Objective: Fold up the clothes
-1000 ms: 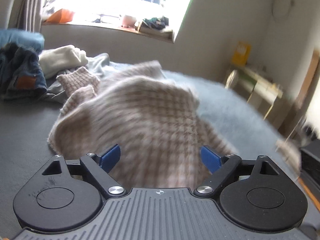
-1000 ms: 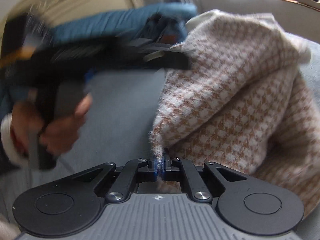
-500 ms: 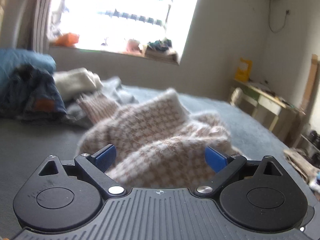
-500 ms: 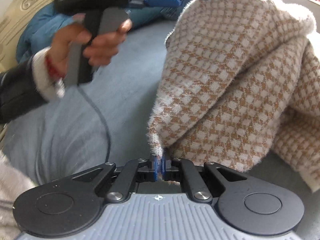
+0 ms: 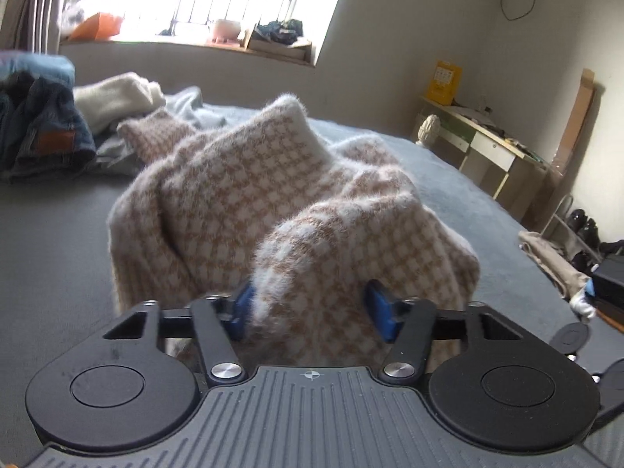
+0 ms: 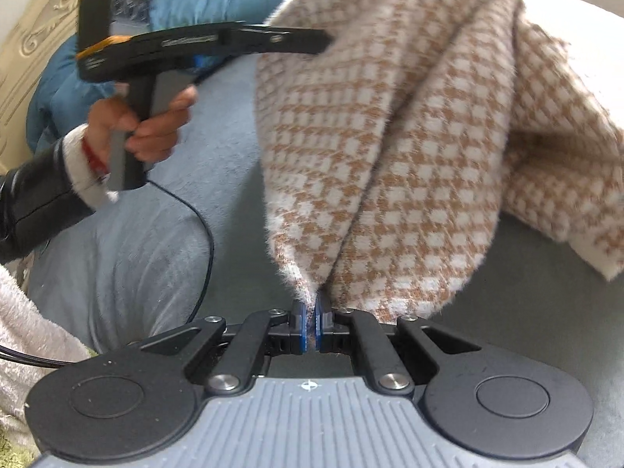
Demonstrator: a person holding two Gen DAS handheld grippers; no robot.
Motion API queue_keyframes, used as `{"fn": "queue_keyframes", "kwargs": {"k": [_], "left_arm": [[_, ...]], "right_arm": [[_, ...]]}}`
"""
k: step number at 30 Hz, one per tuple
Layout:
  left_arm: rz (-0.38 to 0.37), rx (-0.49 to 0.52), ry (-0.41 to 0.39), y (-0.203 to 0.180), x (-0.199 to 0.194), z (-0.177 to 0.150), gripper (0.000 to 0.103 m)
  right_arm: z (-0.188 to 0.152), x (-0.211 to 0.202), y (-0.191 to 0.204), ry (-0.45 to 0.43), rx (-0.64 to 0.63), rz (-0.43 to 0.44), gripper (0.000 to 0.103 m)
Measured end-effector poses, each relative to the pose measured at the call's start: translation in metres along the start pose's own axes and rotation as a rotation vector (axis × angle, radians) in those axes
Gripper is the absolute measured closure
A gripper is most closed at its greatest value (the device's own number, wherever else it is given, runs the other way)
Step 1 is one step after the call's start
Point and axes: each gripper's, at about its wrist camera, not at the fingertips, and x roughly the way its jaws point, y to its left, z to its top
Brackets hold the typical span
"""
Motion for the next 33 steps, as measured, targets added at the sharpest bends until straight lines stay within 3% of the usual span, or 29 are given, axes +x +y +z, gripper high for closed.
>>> {"fn": "queue_keyframes", "kwargs": {"k": [4,6,9,14,20,23,24,26,27,28,33], "left_arm": [[-0.017,-0.045,0.033,-0.006,-0.013,-0.009,0.077],[-0.021,-0.032,0.055,-0.015,-0.017,-0.016,0.081],[-0.034,0.010,0.066,-0.034,-0.022,-0.025,0.081],[-0.102,-0.019,0.094,-0.052,-0.016,-0.040,0.081],[-0.136,0.035,0.119,-0.076,-0.008,-0.051,0.080],[-0.160,-0.002,0.127,-0.074,-0.009,-0.053,0.080],[-0.170,-0.020,0.128,-0.072,-0.010,-0.054,0.080],[-0.184,-0.046,0.126,-0.070,-0.013,-0.056,0.080],[-0.190,-0.056,0.125,-0.071,-0.015,-0.058,0.080],[-0.199,-0.067,0.126,-0.071,-0.015,-0.060,0.080],[-0.215,-0.077,0.145,-0.075,-0.014,-0.071,0.080]], "right_arm": [[0.001,-0.009,-0.006,-0.018,0.015,0.000,0.098],[0.001,-0.018,-0.009,-0.029,0.021,0.001,0.098],[-0.003,-0.031,-0.014,-0.036,0.018,-0.014,0.098],[-0.023,-0.054,-0.042,-0.055,0.049,-0.085,0.098],[-0.037,-0.090,-0.073,-0.090,0.222,-0.125,0.093],[-0.038,-0.111,-0.073,-0.162,0.268,-0.114,0.091],[-0.037,-0.120,-0.073,-0.202,0.287,-0.110,0.085],[-0.034,-0.129,-0.069,-0.295,0.339,-0.106,0.062],[-0.030,-0.129,-0.064,-0.339,0.357,-0.111,0.045],[-0.026,-0.127,-0.058,-0.374,0.360,-0.116,0.037],[0.017,-0.100,-0.033,-0.394,0.317,-0.062,0.021]]}}
